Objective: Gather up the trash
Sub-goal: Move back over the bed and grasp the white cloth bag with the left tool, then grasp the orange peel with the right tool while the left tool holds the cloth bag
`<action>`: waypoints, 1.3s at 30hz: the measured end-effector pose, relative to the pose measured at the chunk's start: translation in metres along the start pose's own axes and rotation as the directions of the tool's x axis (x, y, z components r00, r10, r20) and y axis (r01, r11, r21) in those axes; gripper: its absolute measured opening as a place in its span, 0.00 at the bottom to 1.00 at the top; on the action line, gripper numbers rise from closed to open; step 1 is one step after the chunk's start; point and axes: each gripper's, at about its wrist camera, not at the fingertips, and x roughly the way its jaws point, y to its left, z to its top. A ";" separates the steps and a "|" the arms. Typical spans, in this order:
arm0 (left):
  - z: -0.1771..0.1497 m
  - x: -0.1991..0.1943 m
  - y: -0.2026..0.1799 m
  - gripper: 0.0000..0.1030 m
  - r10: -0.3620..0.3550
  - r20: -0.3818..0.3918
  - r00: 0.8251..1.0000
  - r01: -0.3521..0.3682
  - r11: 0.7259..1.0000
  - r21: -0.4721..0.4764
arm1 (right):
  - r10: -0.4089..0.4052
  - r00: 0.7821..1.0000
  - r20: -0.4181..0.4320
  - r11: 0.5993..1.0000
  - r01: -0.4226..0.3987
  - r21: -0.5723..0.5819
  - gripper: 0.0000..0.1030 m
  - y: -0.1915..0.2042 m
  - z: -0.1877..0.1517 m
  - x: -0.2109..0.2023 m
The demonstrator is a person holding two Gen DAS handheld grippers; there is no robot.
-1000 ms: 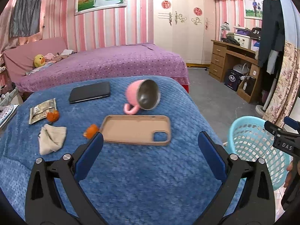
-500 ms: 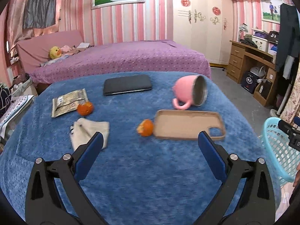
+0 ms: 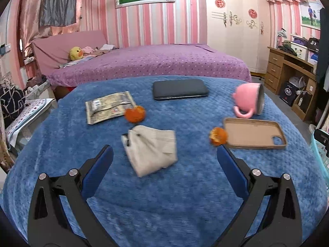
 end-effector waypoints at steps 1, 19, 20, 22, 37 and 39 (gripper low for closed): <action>0.000 0.001 0.005 0.95 0.002 -0.004 1.000 -0.002 1.000 -0.006 | 0.007 1.000 -0.002 1.000 -0.007 -0.007 0.93 0.006 0.001 0.001; -0.005 0.036 0.099 0.95 0.070 -0.121 0.990 -0.083 0.991 -0.106 | 0.111 0.994 -0.023 0.989 -0.112 -0.095 0.93 0.084 0.031 0.025; -0.004 0.038 0.098 0.95 0.061 -0.126 0.990 -0.075 0.991 -0.109 | 0.114 0.993 -0.029 0.989 -0.117 -0.095 0.93 0.086 0.029 0.028; -0.004 0.041 0.092 0.95 0.053 -0.126 0.991 -0.065 0.994 -0.091 | 0.117 0.992 -0.040 0.989 -0.120 -0.091 0.93 0.088 0.024 0.035; 0.003 0.083 0.014 0.40 -0.043 -0.238 0.970 0.040 0.999 -0.015 | 0.078 0.994 -0.076 0.993 -0.085 -0.086 0.93 0.083 0.017 0.055; 0.005 0.074 0.022 0.33 -0.076 -0.212 0.974 0.068 0.997 -0.048 | 0.080 0.994 -0.072 0.991 -0.087 -0.099 0.93 0.088 0.016 0.054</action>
